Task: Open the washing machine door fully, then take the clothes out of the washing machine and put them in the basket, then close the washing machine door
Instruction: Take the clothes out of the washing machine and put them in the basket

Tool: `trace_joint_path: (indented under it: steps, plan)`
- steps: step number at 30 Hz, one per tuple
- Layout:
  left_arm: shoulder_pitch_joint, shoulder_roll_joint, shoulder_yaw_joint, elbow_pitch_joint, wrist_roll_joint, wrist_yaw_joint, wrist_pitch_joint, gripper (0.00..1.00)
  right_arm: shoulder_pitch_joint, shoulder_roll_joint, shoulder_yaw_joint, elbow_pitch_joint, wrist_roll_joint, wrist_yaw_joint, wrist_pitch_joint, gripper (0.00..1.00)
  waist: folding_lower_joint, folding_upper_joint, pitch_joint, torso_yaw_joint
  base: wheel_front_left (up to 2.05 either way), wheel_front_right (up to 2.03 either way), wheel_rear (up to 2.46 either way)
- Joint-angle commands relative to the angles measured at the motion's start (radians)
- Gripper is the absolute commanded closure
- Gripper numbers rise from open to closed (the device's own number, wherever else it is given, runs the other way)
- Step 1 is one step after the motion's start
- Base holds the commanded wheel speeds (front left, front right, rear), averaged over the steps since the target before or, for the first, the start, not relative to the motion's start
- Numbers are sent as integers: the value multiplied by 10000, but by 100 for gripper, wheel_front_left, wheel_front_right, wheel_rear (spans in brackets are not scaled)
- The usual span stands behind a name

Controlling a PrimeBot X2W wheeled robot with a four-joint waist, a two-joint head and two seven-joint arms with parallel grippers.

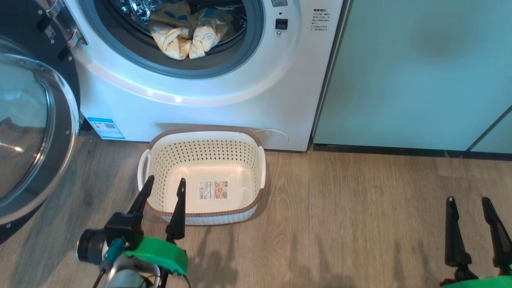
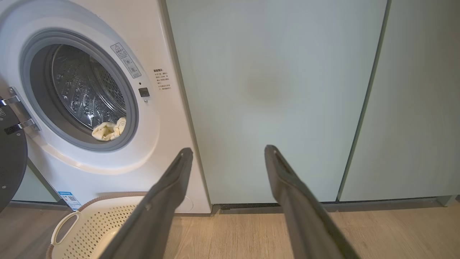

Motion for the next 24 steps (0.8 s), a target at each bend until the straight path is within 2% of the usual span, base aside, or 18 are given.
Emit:
trace_joint_path:
  steps: [1,14,24]
  plan:
    - [-376,135,281,-353,51,41,-51,0,-233,-151,172,-304,44,-29,-55,0,0,0,2,-9,125,-125,0]
    - [-419,134,123,-482,29,-19,-51,0,-299,-150,153,-320,71,-29,-55,0,0,0,133,-22,164,-163,-1]
    - [-454,134,133,-569,-52,19,-51,0,-354,-150,143,-304,91,-29,-55,0,0,0,199,-17,51,-51,0]
